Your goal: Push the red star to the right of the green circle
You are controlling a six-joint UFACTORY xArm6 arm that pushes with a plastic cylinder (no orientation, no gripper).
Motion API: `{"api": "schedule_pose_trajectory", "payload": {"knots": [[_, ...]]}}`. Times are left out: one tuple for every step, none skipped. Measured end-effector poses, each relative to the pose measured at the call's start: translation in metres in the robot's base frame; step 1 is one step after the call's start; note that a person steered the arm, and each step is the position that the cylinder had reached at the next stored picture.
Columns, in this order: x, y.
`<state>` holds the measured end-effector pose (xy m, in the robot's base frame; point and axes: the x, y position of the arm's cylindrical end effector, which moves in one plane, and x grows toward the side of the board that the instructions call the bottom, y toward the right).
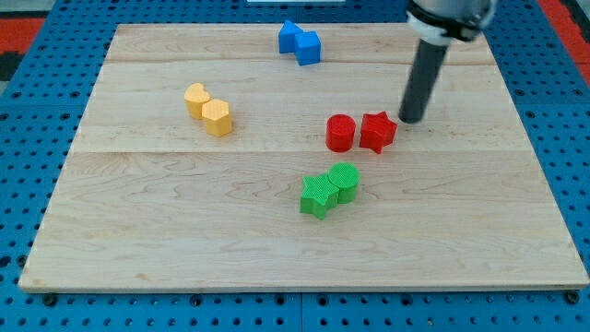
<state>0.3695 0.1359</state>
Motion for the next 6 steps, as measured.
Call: {"api": "schedule_pose_trajectory", "payload": {"knots": [[-0.005,-0.078],[0.025,-0.069],[0.037,0.000],[0.085,0.009],[0.104,0.035],[0.108,0.044]]}}
